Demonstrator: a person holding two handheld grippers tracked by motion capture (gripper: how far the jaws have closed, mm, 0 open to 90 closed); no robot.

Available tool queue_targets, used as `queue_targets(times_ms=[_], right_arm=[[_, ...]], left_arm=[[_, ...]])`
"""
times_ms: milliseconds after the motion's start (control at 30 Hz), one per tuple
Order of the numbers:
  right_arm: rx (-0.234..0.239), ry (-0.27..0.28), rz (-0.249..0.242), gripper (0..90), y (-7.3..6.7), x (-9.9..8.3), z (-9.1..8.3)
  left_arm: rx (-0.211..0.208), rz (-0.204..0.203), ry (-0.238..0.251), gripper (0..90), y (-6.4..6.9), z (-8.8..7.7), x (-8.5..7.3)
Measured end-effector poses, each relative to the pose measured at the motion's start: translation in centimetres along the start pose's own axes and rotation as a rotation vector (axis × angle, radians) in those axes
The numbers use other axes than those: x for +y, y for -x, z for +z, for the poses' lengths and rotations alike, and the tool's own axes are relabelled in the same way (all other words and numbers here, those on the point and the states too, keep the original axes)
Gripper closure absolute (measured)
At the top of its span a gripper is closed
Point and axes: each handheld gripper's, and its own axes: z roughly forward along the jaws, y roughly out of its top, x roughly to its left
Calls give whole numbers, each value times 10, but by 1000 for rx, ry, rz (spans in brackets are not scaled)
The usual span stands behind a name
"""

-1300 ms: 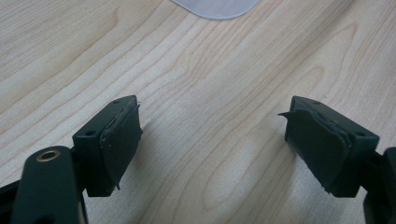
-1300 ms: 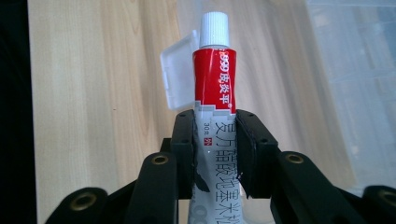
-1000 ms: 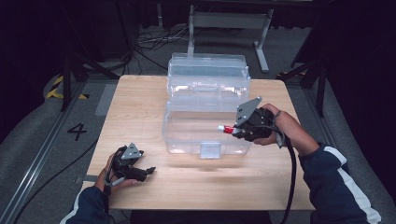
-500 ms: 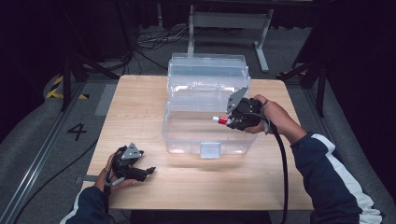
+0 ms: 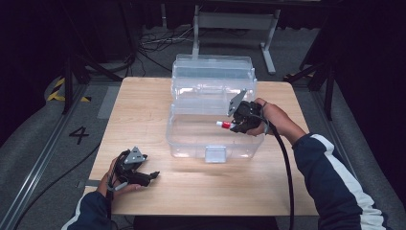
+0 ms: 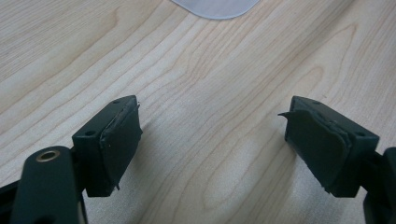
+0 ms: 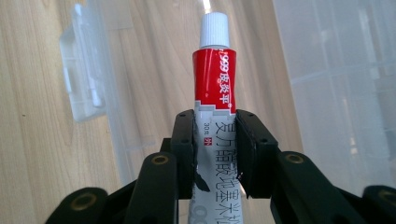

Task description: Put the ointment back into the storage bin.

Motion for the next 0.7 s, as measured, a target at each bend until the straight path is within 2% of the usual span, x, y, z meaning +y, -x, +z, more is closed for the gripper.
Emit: queue_targets(times_ms=[700], right_arm=[[53,-67,3,708,3,-3,31]], left_arm=[[0,0,0,187,0,0,0]])
